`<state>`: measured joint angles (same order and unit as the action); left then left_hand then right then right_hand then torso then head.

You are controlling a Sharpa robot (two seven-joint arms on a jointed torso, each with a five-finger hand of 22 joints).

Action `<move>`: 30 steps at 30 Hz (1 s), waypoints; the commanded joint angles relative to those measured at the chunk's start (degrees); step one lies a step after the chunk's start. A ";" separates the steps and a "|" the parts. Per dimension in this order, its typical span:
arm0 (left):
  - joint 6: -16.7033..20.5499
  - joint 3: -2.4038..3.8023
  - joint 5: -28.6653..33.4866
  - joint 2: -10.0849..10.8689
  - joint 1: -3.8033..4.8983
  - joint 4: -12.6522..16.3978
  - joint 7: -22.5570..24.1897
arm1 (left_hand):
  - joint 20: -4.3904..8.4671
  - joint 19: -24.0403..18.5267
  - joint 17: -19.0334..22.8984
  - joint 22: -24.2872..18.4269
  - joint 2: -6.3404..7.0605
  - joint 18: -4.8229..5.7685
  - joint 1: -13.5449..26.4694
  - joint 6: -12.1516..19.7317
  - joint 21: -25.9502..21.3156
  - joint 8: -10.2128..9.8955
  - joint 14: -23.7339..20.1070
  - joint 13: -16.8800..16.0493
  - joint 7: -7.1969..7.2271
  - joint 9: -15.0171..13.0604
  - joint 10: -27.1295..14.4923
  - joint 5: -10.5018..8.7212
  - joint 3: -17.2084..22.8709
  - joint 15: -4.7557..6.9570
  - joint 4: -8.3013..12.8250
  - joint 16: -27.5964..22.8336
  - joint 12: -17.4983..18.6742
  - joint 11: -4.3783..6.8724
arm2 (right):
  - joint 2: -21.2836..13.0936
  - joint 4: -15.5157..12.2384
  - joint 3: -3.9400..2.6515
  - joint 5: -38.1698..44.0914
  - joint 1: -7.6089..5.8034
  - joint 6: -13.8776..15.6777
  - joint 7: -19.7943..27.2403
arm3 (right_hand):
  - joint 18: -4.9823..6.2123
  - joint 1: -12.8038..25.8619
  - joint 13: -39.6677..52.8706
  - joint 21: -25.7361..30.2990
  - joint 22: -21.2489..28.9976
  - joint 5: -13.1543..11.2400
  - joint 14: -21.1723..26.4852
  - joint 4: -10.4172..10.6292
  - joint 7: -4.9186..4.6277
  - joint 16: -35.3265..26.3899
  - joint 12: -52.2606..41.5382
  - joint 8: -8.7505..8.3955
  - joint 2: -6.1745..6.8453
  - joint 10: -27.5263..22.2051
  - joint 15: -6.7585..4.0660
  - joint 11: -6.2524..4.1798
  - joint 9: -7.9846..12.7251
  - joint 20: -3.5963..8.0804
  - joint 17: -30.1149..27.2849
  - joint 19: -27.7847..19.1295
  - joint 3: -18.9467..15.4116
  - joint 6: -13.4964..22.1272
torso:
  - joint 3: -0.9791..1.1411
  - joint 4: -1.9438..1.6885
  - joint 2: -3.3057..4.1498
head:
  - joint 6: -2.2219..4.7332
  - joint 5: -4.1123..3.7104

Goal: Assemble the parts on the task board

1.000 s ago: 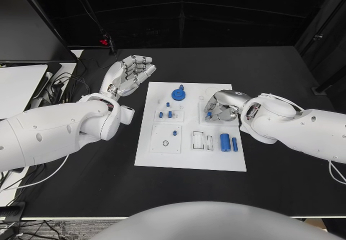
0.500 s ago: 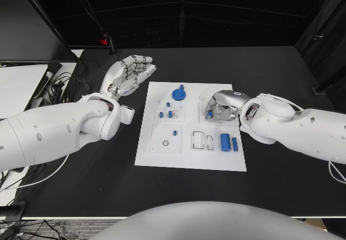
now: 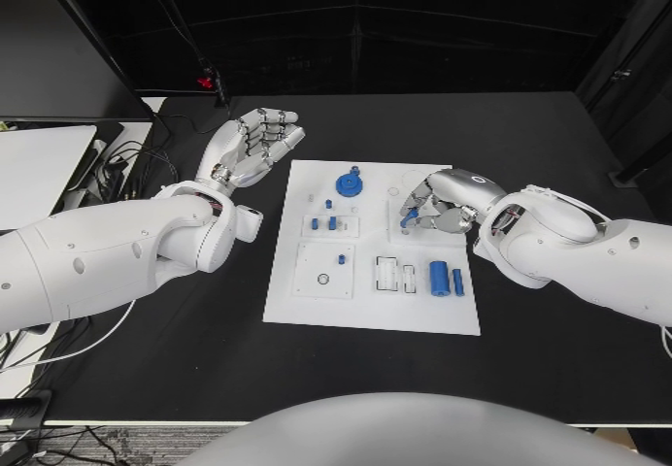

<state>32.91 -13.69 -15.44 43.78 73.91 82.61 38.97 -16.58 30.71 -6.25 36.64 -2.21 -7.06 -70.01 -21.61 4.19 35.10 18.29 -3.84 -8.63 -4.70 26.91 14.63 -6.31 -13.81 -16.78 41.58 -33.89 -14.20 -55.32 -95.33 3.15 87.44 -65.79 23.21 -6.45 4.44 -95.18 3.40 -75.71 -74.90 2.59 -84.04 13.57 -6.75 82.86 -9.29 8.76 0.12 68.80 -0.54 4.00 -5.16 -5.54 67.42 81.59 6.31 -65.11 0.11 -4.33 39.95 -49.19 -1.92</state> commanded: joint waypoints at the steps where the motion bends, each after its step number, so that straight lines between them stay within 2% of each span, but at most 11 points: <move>1: -0.01 0.05 0.05 0.06 0.05 0.12 6.94 | 0.03 0.23 0.09 -0.09 -0.45 0.53 0.06 0.36 0.29 0.37 -0.13 0.08 -7.96 0.10 -0.39 0.13 -0.38 0.09 0.07 0.38 -0.39 -0.02 | -0.59 -1.60 -0.20 -4.49 -0.85 5.92 3.39 | -0.32 -0.53 0.00 -0.15 -3.84 0.22 -2.28 0.30 -0.24 0.12 0.58 -0.42 0.14 1.08 -0.43 -0.58 0.14 0.36 0.02 0.01 0.28 -0.17 | -0.03 0.06 -0.01 | -0.03 0.27; 3: -0.01 0.05 0.05 0.04 0.01 0.07 6.92 | 0.03 0.23 0.12 -0.10 -0.47 0.53 0.04 0.36 0.29 0.38 -0.13 0.08 -7.95 0.11 -0.39 0.15 -0.39 0.09 0.08 0.40 -0.40 -0.02 | -0.60 -2.09 -0.28 -5.20 -1.30 6.47 3.81 | -0.32 -0.57 0.00 -0.17 -3.85 0.24 -2.28 0.31 -0.25 0.12 0.67 -0.46 0.15 1.09 -0.42 -0.57 0.16 0.35 0.03 0.02 0.32 -0.15 | -0.02 0.08 -0.03 | -0.08 0.38; 5: -0.05 0.05 0.05 -0.03 -0.03 -0.02 6.89 | 0.03 0.23 0.12 -0.10 -0.47 0.53 0.04 0.36 0.29 0.38 -0.13 0.08 -7.95 0.11 -0.39 0.15 -0.39 0.09 0.08 0.40 -0.40 -0.02 | -0.27 -2.43 -0.34 -5.76 -1.70 6.93 4.24 | -0.33 -0.65 0.00 -0.18 -3.87 0.25 -2.30 0.33 -0.30 0.14 0.91 -0.58 0.16 1.13 -0.39 -0.53 0.20 0.33 0.10 0.04 0.41 -0.13 | -0.01 -0.13 -0.03 | -0.05 0.31; 7: -0.08 0.05 0.05 -0.09 -0.06 -0.08 6.88 | 0.03 0.23 0.12 -0.10 -0.47 0.53 0.04 0.36 0.29 0.38 -0.13 0.08 -7.95 0.11 -0.39 0.15 -0.39 0.09 0.08 0.40 -0.40 -0.02 | 0.49 -2.49 -0.37 -6.40 -1.94 6.68 4.54 | -0.33 -0.67 0.00 -0.17 -3.86 0.26 -2.30 0.34 -0.31 0.14 0.97 -0.60 0.15 1.14 -0.38 -0.52 0.21 0.32 0.10 0.03 0.44 -0.13 | 0.01 -0.20 -0.05 | -0.05 0.36; 17: -0.38 0.05 0.05 -0.38 -0.13 -0.23 6.97 | 0.03 0.22 0.19 -0.13 -0.45 0.54 0.05 0.38 0.29 0.41 -0.18 0.09 -7.96 0.15 -0.44 0.16 -0.48 0.08 0.06 0.43 -0.43 -0.02 | 7.91 -1.09 -0.37 -7.83 -2.17 1.64 5.76 | -0.31 -0.85 0.01 -0.08 -3.81 0.26 -2.33 0.41 -0.38 0.16 1.44 -0.79 0.03 1.22 -0.31 -0.45 0.28 0.27 0.19 -0.02 0.69 -0.15 | -0.07 -0.04 0.06 | -0.23 2.01; 21: -0.37 0.05 0.05 -0.38 -0.14 -0.12 6.99 | 0.02 0.21 0.24 -0.15 -0.43 0.54 0.09 0.39 0.29 0.42 -0.21 0.10 -7.96 0.17 -0.47 0.13 -0.54 0.08 0.04 0.44 -0.43 -0.02 | 10.58 -0.32 -0.34 -7.56 -1.69 -0.34 5.99 | -0.30 -0.86 0.01 -0.04 -3.78 0.25 -2.32 0.44 -0.40 0.14 1.53 -0.83 0.02 1.24 -0.30 -0.43 0.30 0.26 0.14 -0.04 0.73 -0.14 | -0.10 -0.12 0.08 | -0.40 2.27; 24: -0.32 0.05 0.05 -0.35 -0.14 -0.02 6.98 | 0.02 0.21 0.24 -0.15 -0.43 0.54 0.09 0.39 0.29 0.42 -0.21 0.10 -7.96 0.17 -0.47 0.13 -0.54 0.08 0.04 0.44 -0.43 -0.02 | 12.54 0.52 -0.32 -6.18 -1.14 -2.23 5.34 | -0.28 -0.88 0.01 0.04 -3.73 0.26 -2.30 0.47 -0.45 0.10 1.71 -0.95 0.07 1.26 -0.27 -0.40 0.35 0.23 0.01 -0.08 0.76 -0.07 | -0.16 -0.01 0.04 | -0.46 2.53; 26: -0.33 0.05 0.05 -0.38 -0.13 0.00 6.98 | 0.02 0.21 0.24 -0.15 -0.43 0.54 0.09 0.39 0.29 0.42 -0.21 0.10 -7.96 0.17 -0.47 0.13 -0.54 0.08 0.04 0.44 -0.43 -0.02 | 13.37 0.93 -0.31 -5.15 -0.79 -3.36 4.82 | -0.28 -0.91 0.01 0.05 -3.73 0.27 -2.29 0.47 -0.47 0.08 1.83 -1.00 0.08 1.25 -0.25 -0.37 0.37 0.22 -0.03 -0.09 0.80 -0.05 | -0.15 -0.03 0.01 | -0.67 2.57; 28: -0.35 0.05 0.05 -0.44 -0.13 0.02 6.98 | 0.02 0.19 0.31 -0.18 -0.42 0.55 0.16 0.42 0.28 0.43 -0.27 0.10 -7.96 0.21 -0.52 0.08 -0.64 0.07 0.02 0.46 -0.45 -0.03 | 14.50 1.49 -0.29 -3.32 -0.20 -5.18 4.04 | -0.27 -0.92 0.01 0.07 -3.72 0.27 -2.29 0.49 -0.48 0.08 1.90 -1.04 0.06 1.24 -0.24 -0.36 0.38 0.21 -0.02 -0.10 0.83 -0.04 | -0.05 -0.15 0.01 | -0.74 2.60; 30: -0.34 0.05 0.05 -0.44 -0.13 0.03 6.98 | 0.02 0.16 0.44 -0.23 -0.54 0.56 0.35 0.45 0.27 0.47 -0.36 0.11 -7.97 0.27 -0.59 -0.12 -0.78 0.06 -0.02 0.50 -0.49 -0.04 | 15.15 1.78 -0.29 -1.46 0.20 -6.52 3.56 | -0.27 -0.96 0.01 0.08 -3.72 0.27 -2.29 0.51 -0.52 0.08 2.08 -1.12 0.03 1.23 -0.21 -0.32 0.41 0.18 -0.03 -0.11 0.91 0.00 | -0.03 -0.06 0.01 | -0.81 2.96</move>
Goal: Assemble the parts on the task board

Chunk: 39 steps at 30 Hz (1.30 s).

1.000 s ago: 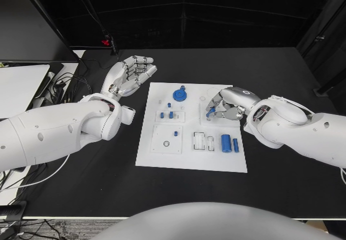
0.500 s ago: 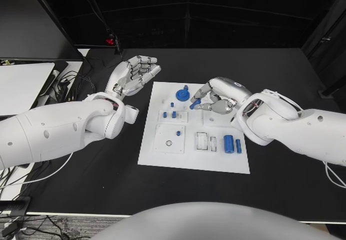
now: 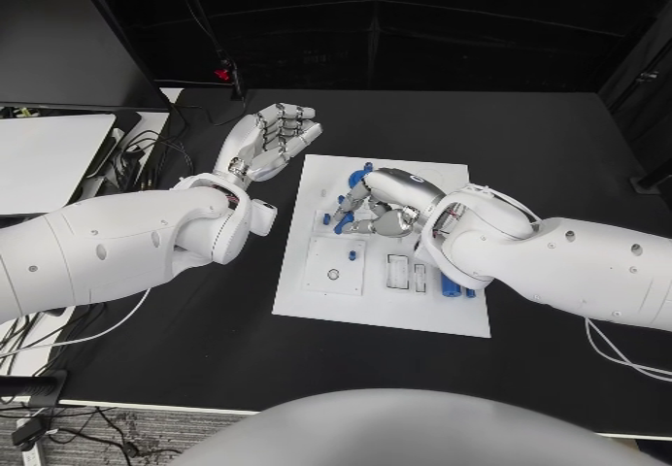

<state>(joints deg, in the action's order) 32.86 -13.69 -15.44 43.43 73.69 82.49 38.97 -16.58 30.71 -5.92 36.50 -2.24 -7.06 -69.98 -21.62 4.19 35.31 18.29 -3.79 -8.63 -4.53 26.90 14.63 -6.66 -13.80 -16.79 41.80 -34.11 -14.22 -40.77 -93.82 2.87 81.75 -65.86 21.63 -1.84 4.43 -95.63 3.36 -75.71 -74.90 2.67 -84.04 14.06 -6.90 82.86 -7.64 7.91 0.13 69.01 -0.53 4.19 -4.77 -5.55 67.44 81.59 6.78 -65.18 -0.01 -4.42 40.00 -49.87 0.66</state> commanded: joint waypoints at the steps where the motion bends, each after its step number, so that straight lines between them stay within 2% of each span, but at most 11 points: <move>1: -0.28 0.05 0.04 -0.08 0.08 0.15 6.98 | 0.02 0.16 0.11 -0.09 -0.51 0.56 0.32 0.46 0.27 0.26 -0.36 0.06 -7.97 0.10 -0.58 -0.12 -0.43 0.05 -0.01 0.28 -0.27 -0.02 | 0.84 0.36 -0.01 5.34 0.46 -5.52 -1.26 | -0.26 -0.51 0.05 0.07 -3.72 0.19 -2.28 0.02 -0.38 0.08 0.42 -0.27 0.01 1.02 -0.22 -0.51 0.02 0.19 -0.05 -0.10 0.44 0.07 | 0.11 0.00 -0.04 | -0.13 0.50; 8: -0.13 0.05 0.04 0.09 0.09 0.28 6.99 | 0.02 0.14 0.20 -0.13 -0.61 0.56 0.41 0.47 0.27 0.29 -0.41 0.06 -7.97 0.14 -0.62 -0.24 -0.51 0.05 -0.01 0.32 -0.31 -0.03 | 1.74 0.52 0.01 9.36 1.36 -8.28 -2.01 | -0.25 -0.71 0.06 0.13 -3.69 0.21 -2.30 -0.04 -0.41 0.10 0.72 -0.39 -0.04 1.07 -0.18 -0.49 0.06 0.15 0.04 -0.13 0.64 0.06 | 0.09 0.08 -0.01 | -0.13 1.34; 13: -0.10 0.05 0.04 0.08 0.09 0.30 7.00 | 0.02 0.14 0.20 -0.13 -0.61 0.56 0.41 0.47 0.27 0.29 -0.41 0.06 -7.97 0.14 -0.62 -0.24 -0.51 0.05 -0.01 0.32 -0.31 -0.03 | 2.49 0.98 0.04 10.93 1.81 -10.05 -2.14 | -0.28 -0.73 0.05 0.06 -3.76 0.20 -2.30 0.02 -0.54 0.09 1.15 -0.62 -0.05 0.97 -0.10 -0.36 0.15 0.08 0.04 -0.09 0.79 0.21 | 0.08 0.15 0.03 | -0.13 1.51; 16: -0.06 0.05 0.04 -0.03 0.09 0.25 7.10 | 0.02 0.14 0.22 -0.14 -0.62 0.57 0.42 0.47 0.27 0.30 -0.42 0.06 -7.97 0.15 -0.63 -0.25 -0.53 0.05 0.00 0.33 -0.32 -0.03 | 3.01 1.37 0.06 11.65 2.11 -10.86 -2.07 | -0.28 -0.73 0.05 0.07 -3.76 0.20 -2.30 0.04 -0.58 0.09 1.30 -0.70 -0.05 0.92 -0.06 -0.31 0.18 0.05 0.04 -0.10 0.84 0.26 | 0.17 0.07 0.00 | -0.13 1.46; 21: 0.02 0.05 0.04 -0.01 0.08 0.20 7.10 | 0.02 0.14 0.22 -0.14 -0.62 0.57 0.42 0.47 0.27 0.31 -0.41 0.06 -7.97 0.15 -0.63 -0.25 -0.54 0.05 0.00 0.34 -0.32 -0.03 | 3.45 1.70 0.08 12.11 2.49 -11.01 -1.54 | -0.28 -0.73 0.05 0.07 -3.76 0.20 -2.30 0.04 -0.58 0.09 1.30 -0.70 -0.05 0.92 -0.06 -0.31 0.18 0.05 0.04 -0.10 0.84 0.26 | 0.07 0.20 -0.02 | -0.13 1.45; 26: 0.11 0.05 0.04 -0.08 0.08 0.10 7.13 | 0.02 0.14 0.23 -0.15 -0.63 0.57 0.42 0.47 0.27 0.31 -0.41 0.06 -7.97 0.16 -0.63 -0.25 -0.55 0.05 0.01 0.35 -0.33 -0.03 | 3.40 1.61 0.09 12.24 2.64 -10.49 -0.91 | -0.27 -0.73 0.05 0.10 -3.75 0.20 -2.29 0.07 -0.61 0.07 1.39 -0.74 -0.06 0.90 -0.04 -0.29 0.20 0.04 -0.01 -0.12 0.87 0.28 | 0.15 0.07 0.03 | -0.13 1.34; 30: 0.16 0.05 0.04 -0.05 0.08 0.11 7.10 | 0.02 0.15 0.24 -0.15 -0.63 0.56 0.42 0.47 0.27 0.32 -0.41 0.06 -7.97 0.16 -0.63 -0.24 -0.56 0.05 0.01 0.36 -0.34 -0.03 | 3.40 1.53 0.09 12.26 2.70 -10.47 -0.72 | -0.27 -0.71 0.06 0.11 -3.74 0.20 -2.28 0.08 -0.61 0.05 1.41 -0.75 -0.05 0.91 -0.03 -0.28 0.20 0.03 -0.06 -0.12 0.87 0.28 | 0.05 0.13 -0.02 | -0.13 1.17; 39: 0.18 0.05 0.04 -0.06 0.08 0.03 7.03 | 0.02 0.15 0.27 -0.16 -0.66 0.56 0.40 0.47 0.28 0.34 -0.39 0.06 -7.97 0.17 -0.63 -0.20 -0.57 0.04 0.03 0.40 -0.36 -0.03 | 3.57 1.21 0.09 11.83 2.75 -11.16 -0.67 | -0.27 -0.71 0.06 0.11 -3.75 0.20 -2.28 0.08 -0.62 0.05 1.43 -0.76 -0.05 0.92 -0.03 -0.28 0.20 0.02 -0.08 -0.13 0.88 0.28 | 0.11 0.12 -0.01 | -0.13 1.14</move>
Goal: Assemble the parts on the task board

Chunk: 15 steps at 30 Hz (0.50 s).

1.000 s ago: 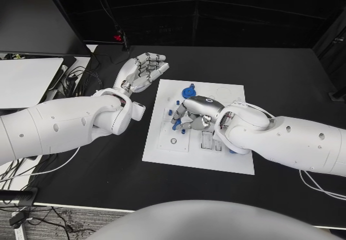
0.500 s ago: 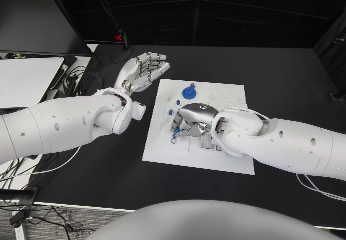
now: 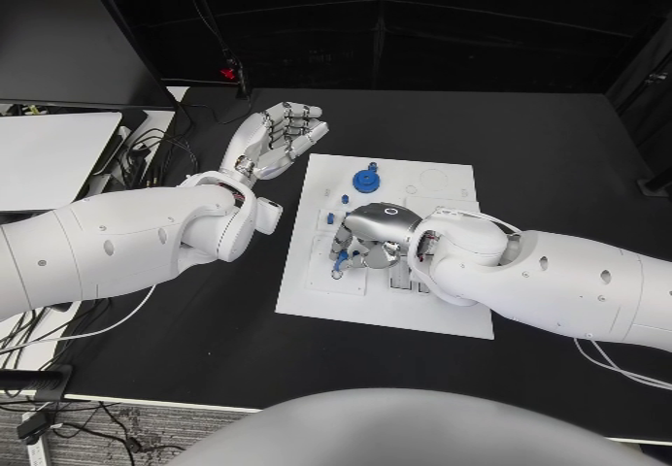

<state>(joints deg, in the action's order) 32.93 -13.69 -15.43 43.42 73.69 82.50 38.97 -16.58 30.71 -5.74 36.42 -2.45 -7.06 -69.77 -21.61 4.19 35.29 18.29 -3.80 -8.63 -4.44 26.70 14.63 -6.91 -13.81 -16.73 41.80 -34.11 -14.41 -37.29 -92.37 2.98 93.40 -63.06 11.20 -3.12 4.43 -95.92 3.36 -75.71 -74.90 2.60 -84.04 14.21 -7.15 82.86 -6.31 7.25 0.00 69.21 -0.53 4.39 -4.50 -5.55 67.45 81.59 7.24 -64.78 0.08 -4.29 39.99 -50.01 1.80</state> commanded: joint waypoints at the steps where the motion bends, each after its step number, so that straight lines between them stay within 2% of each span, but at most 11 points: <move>1: 0.11 0.06 0.04 -0.05 0.08 0.01 7.02 | 0.02 0.15 0.09 -0.08 -0.46 0.56 0.19 0.46 0.28 0.37 -0.39 0.07 -7.97 0.09 -0.43 -0.19 -0.32 0.05 -0.02 0.40 -0.37 0.16 | 0.11 -0.27 -0.02 0.09 -0.05 -0.81 0.63 | -0.27 -0.42 0.06 0.11 -3.75 0.28 -2.28 -0.07 -0.37 0.05 0.10 -0.11 0.08 0.72 -0.03 -0.48 -0.06 0.03 -0.09 -0.12 0.41 -0.13 | 0.01 -0.02 0.00 | 0.01 -0.05; 5: 0.17 0.06 0.04 -0.08 0.08 -0.04 7.01 | 0.02 0.16 0.12 -0.09 -0.49 0.56 0.15 0.47 0.28 0.38 -0.38 0.07 -7.97 0.10 -0.44 -0.14 -0.32 0.05 0.00 0.43 -0.39 0.16 | 0.25 -0.25 -0.02 -0.15 0.02 -1.46 0.88 | -0.27 -0.42 0.06 0.11 -3.74 0.28 -2.28 -0.07 -0.37 0.05 0.10 -0.11 0.09 0.73 -0.03 -0.48 -0.06 0.03 -0.10 -0.12 0.42 -0.13 | 0.00 -0.04 0.02 | 0.01 -0.50; 8: 0.22 0.06 0.04 -0.12 0.08 -0.06 7.06 | 0.02 0.16 0.13 -0.09 -0.51 0.55 0.12 0.49 0.29 0.38 -0.37 0.07 -7.98 0.12 -0.44 -0.11 -0.32 0.05 0.01 0.45 -0.40 0.16 | 0.58 -0.07 -0.02 -0.26 0.13 -1.87 0.83 | -0.26 -0.39 0.07 0.14 -3.73 0.28 -2.27 -0.05 -0.38 0.02 0.14 -0.13 0.10 0.76 -0.02 -0.47 -0.06 0.01 -0.17 -0.14 0.42 -0.14 | -0.04 0.06 -0.05 | 0.01 -0.39; 11: 0.19 0.06 0.04 -0.16 0.08 -0.05 7.07 | 0.02 0.16 0.13 -0.09 -0.51 0.55 0.12 0.49 0.29 0.38 -0.37 0.07 -7.98 0.12 -0.44 -0.11 -0.32 0.05 0.01 0.45 -0.40 0.16 | 0.61 -0.07 -0.02 -0.31 0.18 -2.05 0.81 | -0.25 -0.34 0.08 0.17 -3.70 0.28 -2.26 -0.01 -0.38 0.01 0.17 -0.13 0.11 0.81 -0.01 -0.46 -0.06 0.00 -0.19 -0.16 0.41 -0.17 | 0.02 -0.11 0.01 | 0.01 -0.64; 15: 0.21 0.06 0.04 -0.14 0.08 -0.07 7.06 | 0.02 0.18 0.18 -0.11 -0.54 0.55 0.03 0.52 0.30 0.40 -0.36 0.06 -7.98 0.14 -0.45 -0.03 -0.34 0.05 0.04 0.51 -0.44 0.16 | 0.48 -0.12 -0.02 -0.41 0.22 -2.10 0.77 | -0.25 -0.34 0.08 0.17 -3.70 0.28 -2.26 -0.01 -0.38 0.01 0.17 -0.13 0.11 0.81 -0.01 -0.46 -0.06 0.00 -0.19 -0.16 0.41 -0.17 | 0.04 -0.03 -0.02 | 0.01 -0.38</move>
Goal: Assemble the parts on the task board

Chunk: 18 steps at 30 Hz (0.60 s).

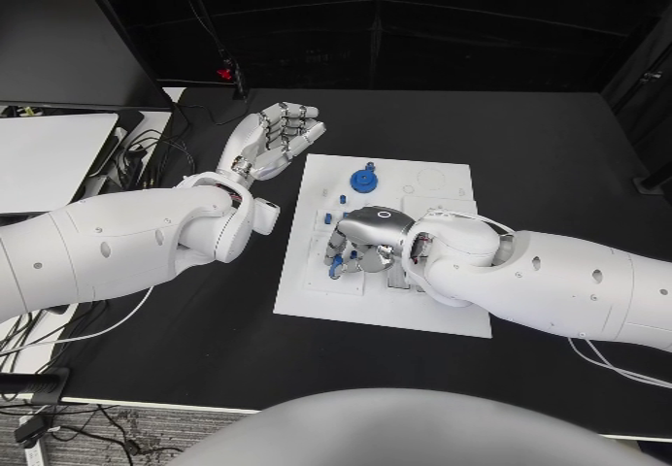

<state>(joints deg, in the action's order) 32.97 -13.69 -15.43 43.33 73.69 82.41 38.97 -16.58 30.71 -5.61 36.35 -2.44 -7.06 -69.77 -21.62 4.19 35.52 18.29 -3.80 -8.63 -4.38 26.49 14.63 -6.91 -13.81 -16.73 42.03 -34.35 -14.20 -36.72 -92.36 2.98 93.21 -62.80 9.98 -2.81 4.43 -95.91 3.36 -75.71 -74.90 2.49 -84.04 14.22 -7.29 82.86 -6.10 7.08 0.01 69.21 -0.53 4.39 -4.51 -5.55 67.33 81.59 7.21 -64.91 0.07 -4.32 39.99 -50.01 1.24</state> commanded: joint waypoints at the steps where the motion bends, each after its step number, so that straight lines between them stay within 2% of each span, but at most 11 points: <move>1: 0.17 0.05 0.04 -0.04 0.08 0.00 7.06 | 0.02 0.18 0.05 -0.05 -0.55 0.55 0.03 0.52 0.30 0.17 -0.36 0.07 -7.98 0.08 -0.23 -0.03 -0.34 0.05 0.04 0.27 -0.20 -0.05 | -0.16 -0.14 -0.02 -0.30 -0.02 -0.92 0.38 | -0.26 -0.32 0.09 0.16 -3.71 0.39 -2.26 0.01 -0.23 0.01 -0.02 0.03 0.09 0.84 0.00 -0.46 -0.05 -0.01 -0.07 -0.16 0.45 -0.05 | 0.03 -0.01 -0.03 | 0.01 0.17; 18: 0.04 0.05 0.04 -0.17 0.07 -0.21 6.94 | 0.02 0.19 0.09 -0.07 -0.57 0.55 -0.03 0.52 0.31 0.19 -0.35 0.07 -7.98 0.10 -0.24 0.04 -0.35 0.05 0.05 0.32 -0.23 -0.05 | -0.43 -0.30 -0.02 -0.45 0.11 -2.84 -1.28 | -0.24 -0.25 0.10 0.23 -3.67 0.40 -2.25 0.08 -0.25 -0.01 0.06 -0.05 0.07 0.94 0.02 -0.46 -0.02 -0.03 -0.13 -0.19 0.49 -0.01 | -0.01 0.07 -0.01 | 0.01 -0.26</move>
<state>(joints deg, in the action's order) 33.00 -13.69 -15.43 43.25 73.69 82.23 38.97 -16.58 30.71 -5.61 36.36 -2.44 -7.06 -69.78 -21.62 4.19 35.55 18.29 -3.81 -8.63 -4.32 26.49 14.63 -6.91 -13.80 -16.73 42.03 -34.35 -14.20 -37.08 -92.49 2.94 92.90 -62.70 8.36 -3.47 4.43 -95.90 3.35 -75.70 -74.90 2.70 -84.04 14.30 -7.31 82.86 -5.68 6.77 0.02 69.21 -0.53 4.39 -4.50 -5.55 67.26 81.59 7.49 -64.89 0.08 -4.32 39.97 -50.01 1.10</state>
